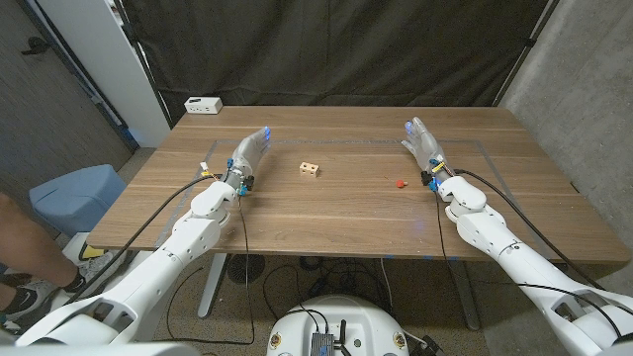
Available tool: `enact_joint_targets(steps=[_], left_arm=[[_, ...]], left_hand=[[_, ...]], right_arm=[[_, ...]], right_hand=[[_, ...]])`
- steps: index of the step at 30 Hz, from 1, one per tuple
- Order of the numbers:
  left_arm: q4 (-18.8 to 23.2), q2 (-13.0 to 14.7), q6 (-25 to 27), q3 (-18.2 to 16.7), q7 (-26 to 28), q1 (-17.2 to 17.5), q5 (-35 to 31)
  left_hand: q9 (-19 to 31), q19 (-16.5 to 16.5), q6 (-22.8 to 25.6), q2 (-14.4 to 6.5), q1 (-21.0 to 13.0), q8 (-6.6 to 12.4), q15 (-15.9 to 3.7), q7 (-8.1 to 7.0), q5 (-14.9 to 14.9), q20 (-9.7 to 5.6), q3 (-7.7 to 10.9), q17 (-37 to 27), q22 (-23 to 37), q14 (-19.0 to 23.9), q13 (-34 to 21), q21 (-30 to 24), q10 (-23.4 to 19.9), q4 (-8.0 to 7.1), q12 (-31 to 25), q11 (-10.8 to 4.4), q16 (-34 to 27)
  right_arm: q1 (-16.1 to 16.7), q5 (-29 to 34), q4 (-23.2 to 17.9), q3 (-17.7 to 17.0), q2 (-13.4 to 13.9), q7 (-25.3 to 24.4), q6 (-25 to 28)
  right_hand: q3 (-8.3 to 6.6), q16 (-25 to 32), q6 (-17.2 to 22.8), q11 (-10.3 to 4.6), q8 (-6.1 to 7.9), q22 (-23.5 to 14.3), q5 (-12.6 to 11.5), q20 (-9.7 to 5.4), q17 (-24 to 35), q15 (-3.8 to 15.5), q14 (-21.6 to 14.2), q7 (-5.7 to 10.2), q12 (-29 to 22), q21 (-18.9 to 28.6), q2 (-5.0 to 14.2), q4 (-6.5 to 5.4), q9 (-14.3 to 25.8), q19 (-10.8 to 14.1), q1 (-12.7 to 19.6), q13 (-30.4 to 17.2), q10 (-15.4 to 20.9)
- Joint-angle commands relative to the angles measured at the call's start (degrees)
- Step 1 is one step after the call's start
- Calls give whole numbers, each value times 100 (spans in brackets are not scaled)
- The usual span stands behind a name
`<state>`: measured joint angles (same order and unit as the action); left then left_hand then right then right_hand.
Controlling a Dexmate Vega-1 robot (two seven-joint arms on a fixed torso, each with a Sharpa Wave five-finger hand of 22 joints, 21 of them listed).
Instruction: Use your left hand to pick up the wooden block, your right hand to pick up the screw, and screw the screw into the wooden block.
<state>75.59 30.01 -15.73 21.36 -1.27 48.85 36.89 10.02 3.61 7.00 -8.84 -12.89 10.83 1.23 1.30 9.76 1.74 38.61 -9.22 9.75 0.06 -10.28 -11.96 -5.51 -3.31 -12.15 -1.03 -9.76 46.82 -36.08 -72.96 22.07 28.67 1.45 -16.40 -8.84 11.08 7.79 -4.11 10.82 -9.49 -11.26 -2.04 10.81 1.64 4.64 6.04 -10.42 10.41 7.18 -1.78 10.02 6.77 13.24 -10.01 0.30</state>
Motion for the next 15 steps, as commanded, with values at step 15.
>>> enact_joint_targets(steps=[15], left_arm=[[657,569,605,245,328,-183,-799]], left_hand=[[11,-81,49,-13,-100,-14,209,-149,22,84,-6,-14,19,-130,-20,73,-76,139,7,-170,5]], right_arm=[[-183,64,87,31,70,14,187]], right_hand=[[-88,17,48,-70,6,-13,-22,-16,4,13,39,-15,-29,38,48,19,27,67,83,-27,-15]])
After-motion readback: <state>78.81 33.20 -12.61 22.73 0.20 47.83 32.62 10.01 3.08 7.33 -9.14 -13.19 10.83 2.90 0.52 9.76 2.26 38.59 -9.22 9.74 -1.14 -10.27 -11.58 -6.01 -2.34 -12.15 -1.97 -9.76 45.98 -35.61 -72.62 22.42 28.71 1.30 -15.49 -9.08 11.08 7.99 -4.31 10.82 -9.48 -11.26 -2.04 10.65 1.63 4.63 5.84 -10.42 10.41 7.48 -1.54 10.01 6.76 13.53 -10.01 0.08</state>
